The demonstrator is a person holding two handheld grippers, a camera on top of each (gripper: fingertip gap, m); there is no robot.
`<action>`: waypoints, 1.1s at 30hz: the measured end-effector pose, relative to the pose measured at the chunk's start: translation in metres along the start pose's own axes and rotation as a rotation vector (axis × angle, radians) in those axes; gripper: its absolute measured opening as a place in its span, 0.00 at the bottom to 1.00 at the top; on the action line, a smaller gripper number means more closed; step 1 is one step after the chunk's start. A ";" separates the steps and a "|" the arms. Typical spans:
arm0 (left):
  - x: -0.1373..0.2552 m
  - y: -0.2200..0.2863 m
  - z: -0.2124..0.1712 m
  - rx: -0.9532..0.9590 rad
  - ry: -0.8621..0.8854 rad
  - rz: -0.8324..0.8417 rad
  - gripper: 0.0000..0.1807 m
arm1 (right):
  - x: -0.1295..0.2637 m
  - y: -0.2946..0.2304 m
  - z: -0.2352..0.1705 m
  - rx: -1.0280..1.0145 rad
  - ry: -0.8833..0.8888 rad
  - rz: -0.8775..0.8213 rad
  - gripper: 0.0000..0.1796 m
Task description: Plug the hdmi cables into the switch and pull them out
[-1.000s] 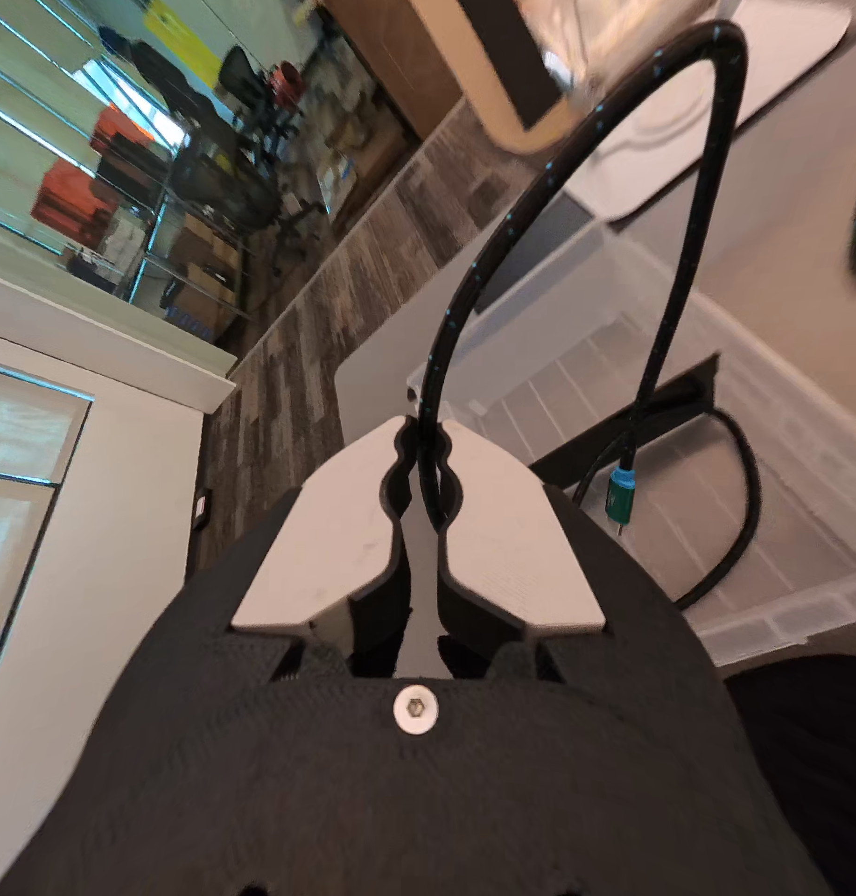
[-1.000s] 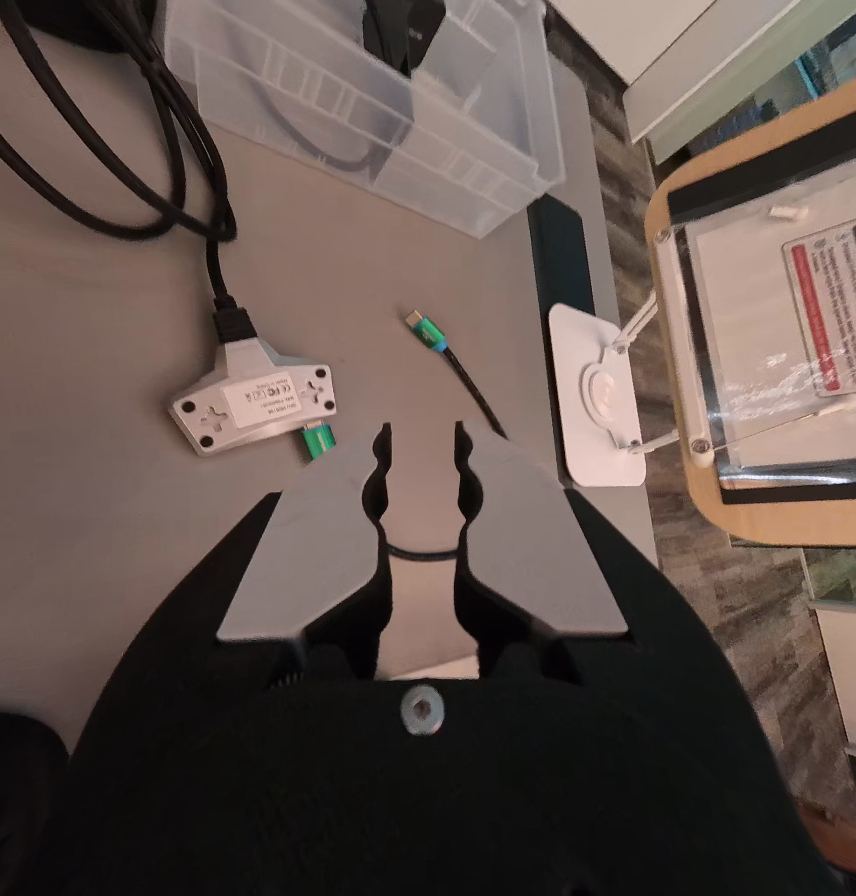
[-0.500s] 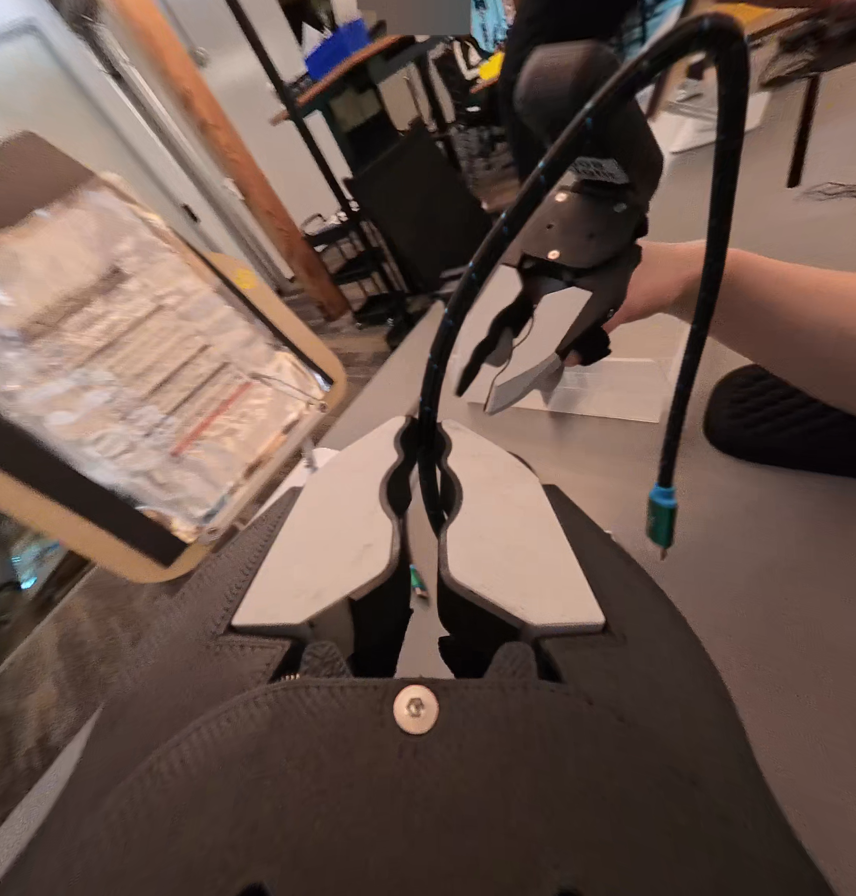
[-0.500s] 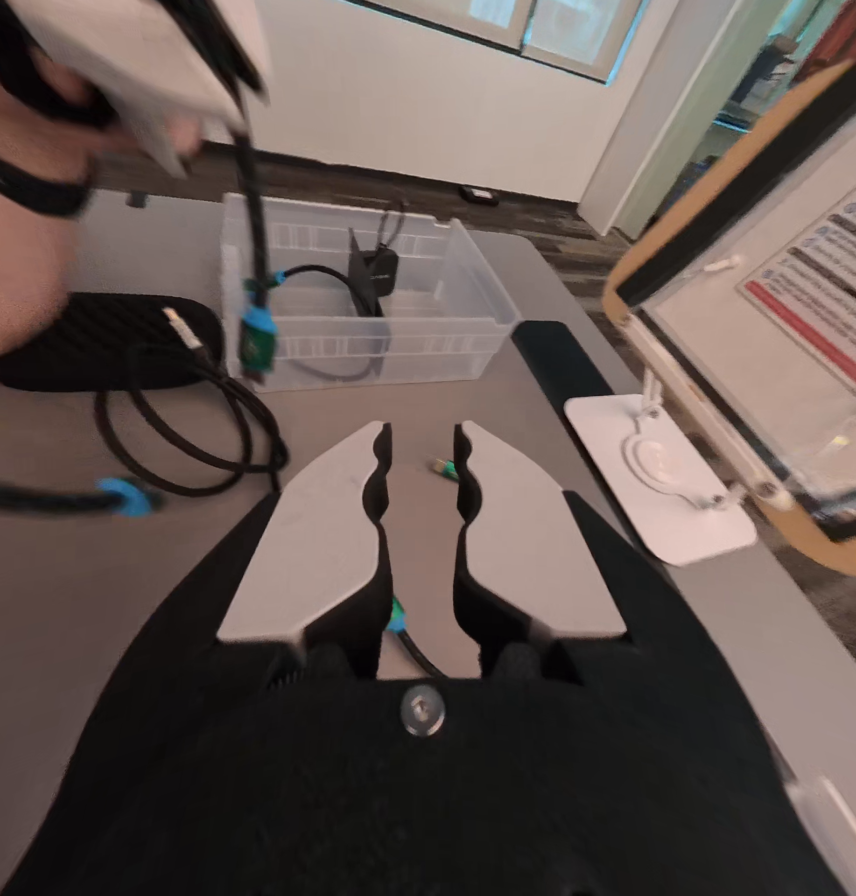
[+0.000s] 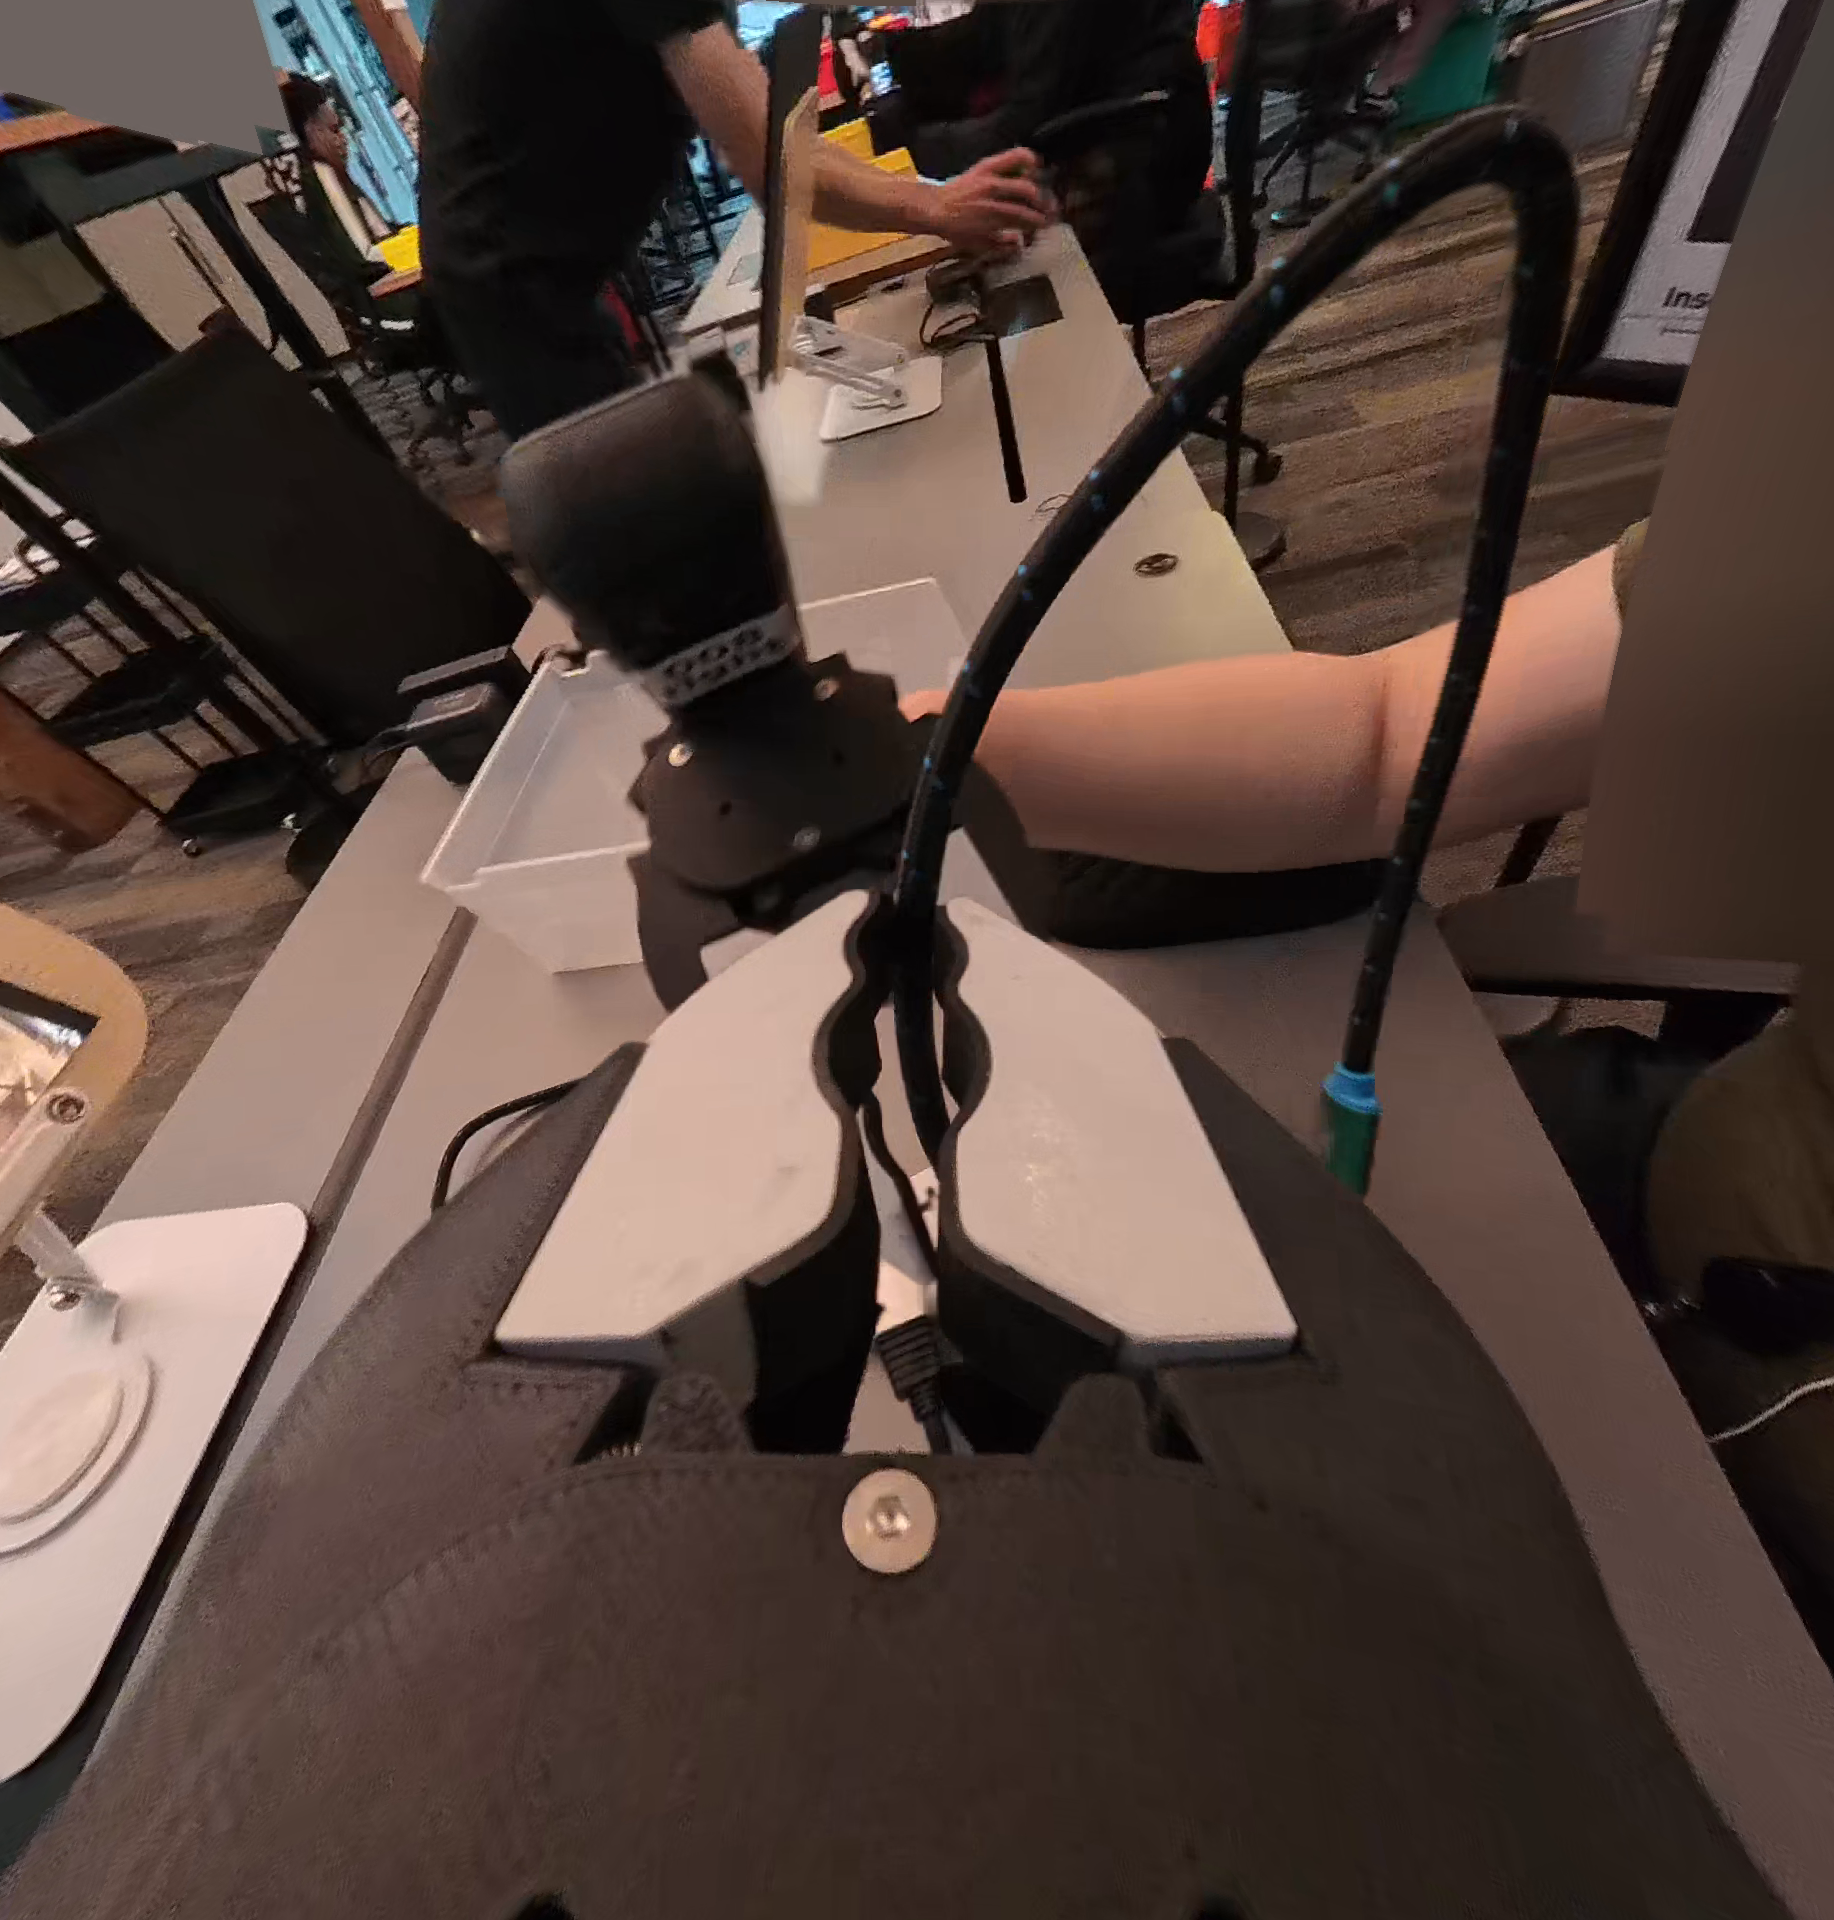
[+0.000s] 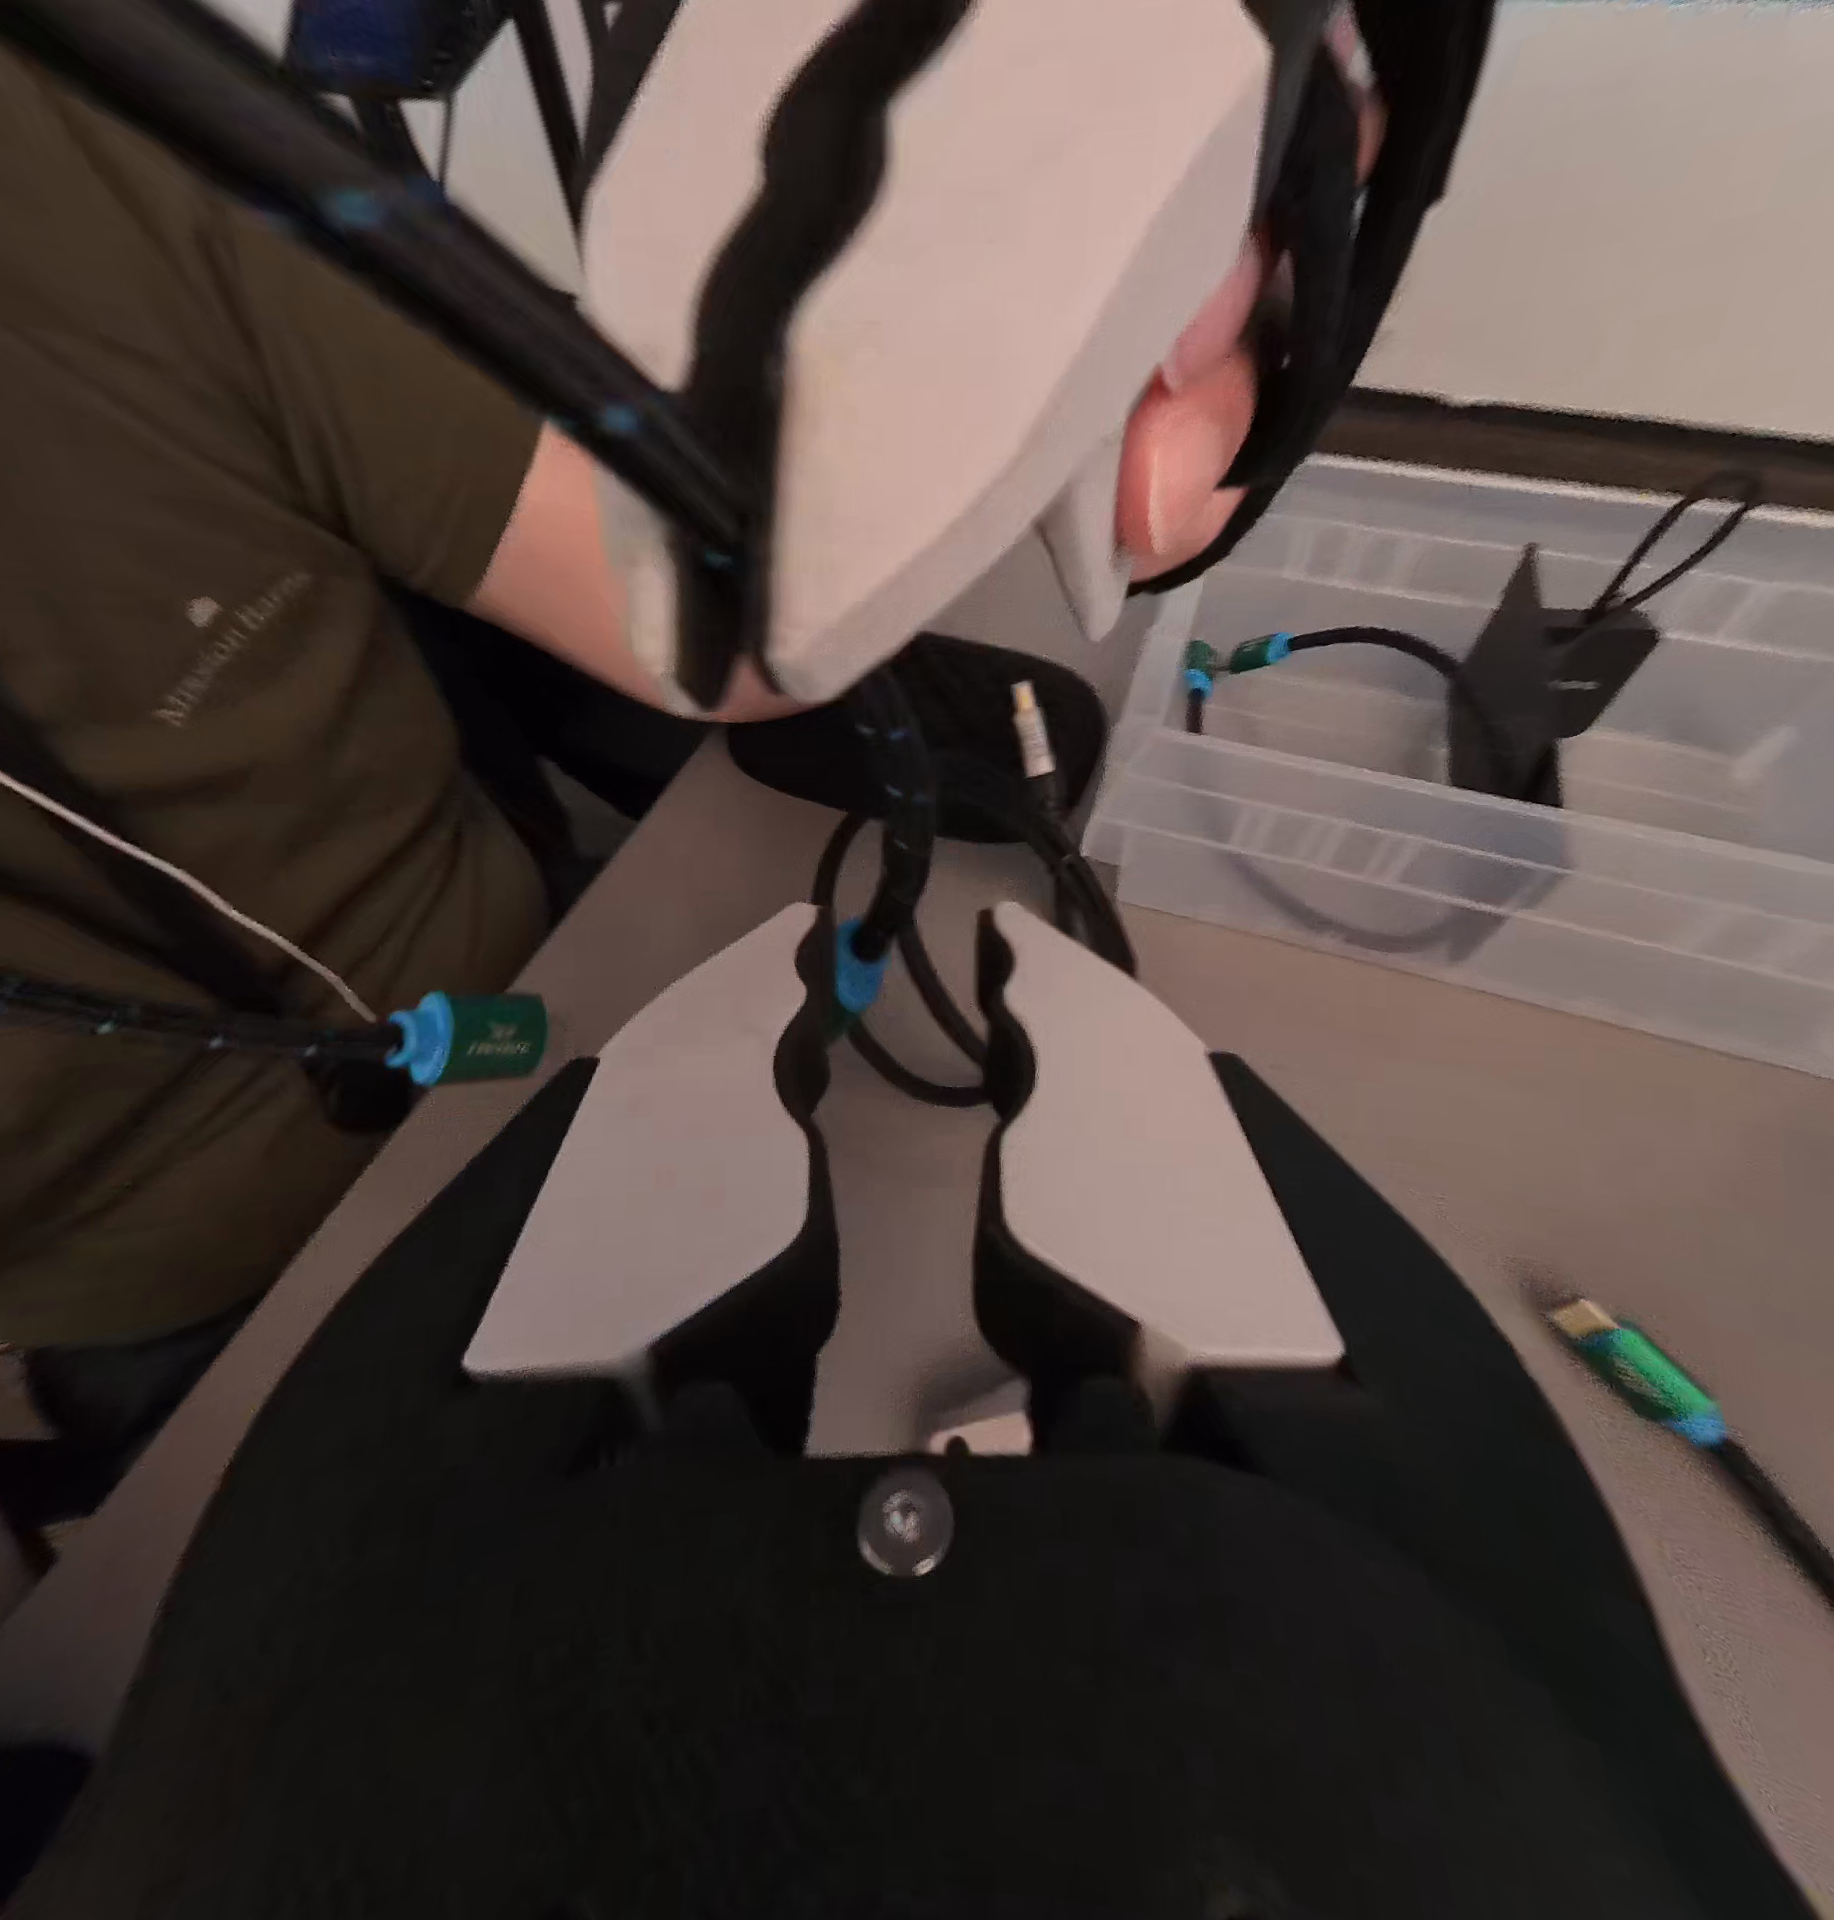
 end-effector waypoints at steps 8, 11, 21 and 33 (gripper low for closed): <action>-0.007 0.007 0.007 -0.012 0.045 -0.039 0.04 | -0.003 -0.007 0.004 0.028 0.046 0.064 0.05; -0.008 0.008 0.007 -0.002 0.047 -0.051 0.04 | -0.002 -0.009 0.005 0.022 0.020 0.066 0.04; 0.018 -0.034 0.008 0.172 0.153 0.164 0.32 | 0.030 0.023 0.023 0.036 0.106 -0.183 0.04; 0.031 -0.047 0.008 0.301 0.340 0.107 0.23 | 0.103 0.024 0.086 -0.031 0.665 -0.225 0.04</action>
Point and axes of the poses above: each gripper's, where its closed fingertips meet, x back along the fingers, z out of its top, y = z × x across the jaws, the point moved 2 cm from there along x, back along the fingers, and after that the axes turned 7 degrees about -z, right-handed, at the moved point
